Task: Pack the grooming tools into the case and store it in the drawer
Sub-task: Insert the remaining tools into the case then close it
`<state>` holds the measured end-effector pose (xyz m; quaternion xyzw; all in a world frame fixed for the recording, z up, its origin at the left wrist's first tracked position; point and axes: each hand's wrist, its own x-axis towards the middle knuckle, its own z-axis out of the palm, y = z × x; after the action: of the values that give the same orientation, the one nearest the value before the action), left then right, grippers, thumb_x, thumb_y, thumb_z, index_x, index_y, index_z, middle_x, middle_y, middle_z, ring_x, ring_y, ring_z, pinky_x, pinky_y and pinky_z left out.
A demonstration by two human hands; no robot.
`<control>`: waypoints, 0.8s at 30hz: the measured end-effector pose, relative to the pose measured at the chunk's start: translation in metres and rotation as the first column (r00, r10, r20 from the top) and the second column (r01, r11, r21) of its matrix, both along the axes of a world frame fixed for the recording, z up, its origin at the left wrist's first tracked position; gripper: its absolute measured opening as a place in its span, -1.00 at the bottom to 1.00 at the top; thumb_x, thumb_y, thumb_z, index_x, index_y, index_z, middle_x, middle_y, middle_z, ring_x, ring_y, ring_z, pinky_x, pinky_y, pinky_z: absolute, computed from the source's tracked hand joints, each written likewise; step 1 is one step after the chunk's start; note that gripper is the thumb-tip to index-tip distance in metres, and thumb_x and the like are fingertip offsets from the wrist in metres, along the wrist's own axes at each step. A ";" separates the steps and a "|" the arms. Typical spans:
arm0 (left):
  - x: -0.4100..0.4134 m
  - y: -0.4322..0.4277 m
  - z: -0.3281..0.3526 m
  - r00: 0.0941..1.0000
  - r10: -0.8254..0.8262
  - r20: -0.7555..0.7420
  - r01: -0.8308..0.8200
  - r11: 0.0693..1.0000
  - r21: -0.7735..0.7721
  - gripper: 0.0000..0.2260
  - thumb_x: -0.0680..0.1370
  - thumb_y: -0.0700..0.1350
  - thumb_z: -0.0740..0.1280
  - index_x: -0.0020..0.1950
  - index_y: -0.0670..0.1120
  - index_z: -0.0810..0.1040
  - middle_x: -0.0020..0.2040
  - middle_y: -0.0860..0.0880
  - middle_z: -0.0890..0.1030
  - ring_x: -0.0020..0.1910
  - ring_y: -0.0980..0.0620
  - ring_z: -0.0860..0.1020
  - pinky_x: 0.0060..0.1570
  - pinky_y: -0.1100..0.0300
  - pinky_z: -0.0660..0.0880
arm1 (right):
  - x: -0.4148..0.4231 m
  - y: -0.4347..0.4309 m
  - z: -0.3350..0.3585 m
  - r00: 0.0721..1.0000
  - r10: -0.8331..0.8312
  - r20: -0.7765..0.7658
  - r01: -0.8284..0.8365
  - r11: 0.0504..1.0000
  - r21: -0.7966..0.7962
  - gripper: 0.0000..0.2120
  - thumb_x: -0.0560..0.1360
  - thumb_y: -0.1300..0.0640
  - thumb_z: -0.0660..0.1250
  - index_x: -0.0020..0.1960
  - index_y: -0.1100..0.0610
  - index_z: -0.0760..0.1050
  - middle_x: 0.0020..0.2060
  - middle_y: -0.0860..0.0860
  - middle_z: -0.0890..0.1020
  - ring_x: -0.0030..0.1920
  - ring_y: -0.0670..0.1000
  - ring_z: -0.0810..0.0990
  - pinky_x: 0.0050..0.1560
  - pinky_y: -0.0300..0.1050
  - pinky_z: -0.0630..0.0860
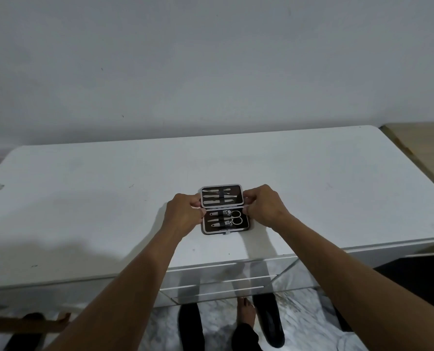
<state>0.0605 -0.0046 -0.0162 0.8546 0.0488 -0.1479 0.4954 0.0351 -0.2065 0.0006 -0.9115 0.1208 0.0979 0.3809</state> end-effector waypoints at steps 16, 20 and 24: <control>-0.016 -0.005 -0.007 0.975 0.179 0.129 -0.171 0.983 -0.069 -0.79 0.40 -0.21 0.49 0.00 -0.03 0.69 -0.25 0.11 0.69 -0.18 0.11 0.66 0.05 0.05 0.59 | -0.018 0.004 -0.006 0.964 -0.249 0.096 0.217 0.940 0.262 -0.80 0.44 0.14 0.41 0.06 0.08 0.64 -0.07 -0.03 0.72 -0.02 -0.04 0.68 0.06 -0.17 0.58; -0.023 -0.003 -0.007 0.966 0.159 0.202 -0.149 0.987 -0.062 -0.82 0.46 -0.21 0.42 0.02 -0.01 0.69 -0.18 0.08 0.71 -0.13 0.13 0.66 0.06 0.13 0.57 | -0.020 0.006 -0.006 0.949 -0.310 0.056 0.274 0.900 0.340 -0.59 0.35 -0.29 0.35 -0.12 0.04 0.65 -0.19 -0.05 0.74 -0.10 0.00 0.71 0.09 0.07 0.63; -0.027 -0.001 -0.007 0.974 0.157 0.164 -0.144 0.986 -0.087 -0.83 0.47 0.02 0.35 -0.22 0.02 0.70 -0.31 0.00 0.68 -0.25 0.04 0.66 -0.05 -0.01 0.60 | -0.021 0.007 -0.004 0.936 -0.348 0.056 0.304 0.877 0.373 -0.39 0.31 -0.45 0.27 -0.22 0.12 0.61 -0.26 0.02 0.72 -0.15 0.07 0.72 0.06 0.16 0.63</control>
<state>0.0334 -0.0053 -0.0231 0.8389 0.0651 -0.0381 0.5391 0.0139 -0.1991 -0.0030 -0.7974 0.2294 -0.0030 0.5581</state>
